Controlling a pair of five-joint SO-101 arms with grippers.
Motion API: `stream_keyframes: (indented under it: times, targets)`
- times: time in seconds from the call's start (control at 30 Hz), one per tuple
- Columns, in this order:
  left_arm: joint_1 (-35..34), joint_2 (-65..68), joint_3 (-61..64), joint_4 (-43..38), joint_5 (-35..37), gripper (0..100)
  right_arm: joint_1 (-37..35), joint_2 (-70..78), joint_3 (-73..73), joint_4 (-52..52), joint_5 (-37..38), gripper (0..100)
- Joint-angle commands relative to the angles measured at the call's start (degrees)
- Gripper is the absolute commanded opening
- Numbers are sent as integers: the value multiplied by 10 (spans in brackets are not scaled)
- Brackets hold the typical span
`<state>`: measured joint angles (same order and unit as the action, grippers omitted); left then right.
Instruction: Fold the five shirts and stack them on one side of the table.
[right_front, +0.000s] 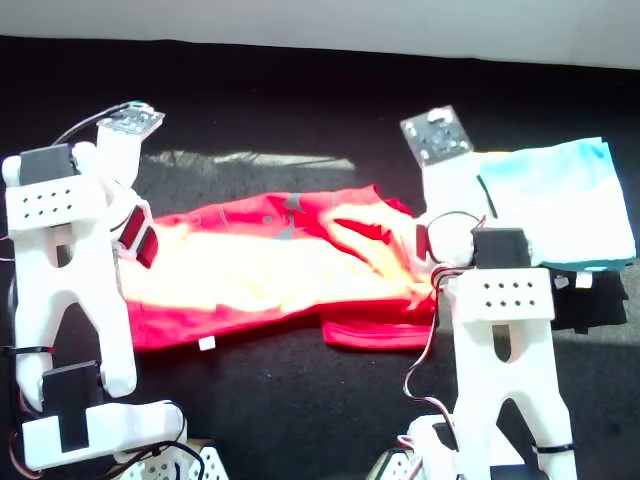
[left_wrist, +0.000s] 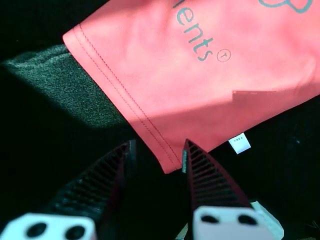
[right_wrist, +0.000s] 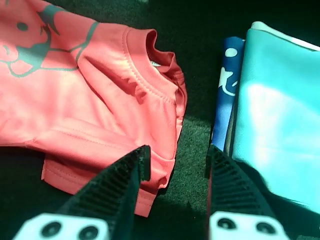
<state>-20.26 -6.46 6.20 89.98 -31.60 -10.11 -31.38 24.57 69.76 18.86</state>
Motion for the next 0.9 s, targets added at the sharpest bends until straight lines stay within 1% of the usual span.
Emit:
stream_keyframes:
  times: [0.0, 0.03, 0.07, 0.17, 0.23, 0.37, 0.57, 0.73, 0.77, 0.87]
  targets:
    - [24, 17, 7, -56, 42, 14, -7, 36, -40, -63, 1, 25]
    - [29, 36, 21, -78, 47, 24, -11, 64, -41, -82, 1, 1]
    - [36, 59, 33, -101, 47, 8, -15, 95, -42, -100, 1, 26]
    - [48, 142, 44, -142, 54, 10, -44, 197, -59, -128, -32, 6]
    - [46, 193, 39, -163, 73, 9, -64, 272, -90, -131, -52, 6]
    - [37, 272, -9, -171, 76, 9, -85, 407, -187, -131, -80, 6]
    - [29, 357, -119, -172, 76, 9, -75, 587, -348, -131, -84, 6]
    - [7, 468, -260, -169, 76, 9, -47, 720, -495, -129, -84, 6]
    - [3, 492, -292, -163, 76, 9, -41, 739, -521, -127, -85, 6]
    - [-2, 543, -400, -91, 87, 9, -32, 782, -596, -98, -86, 6]
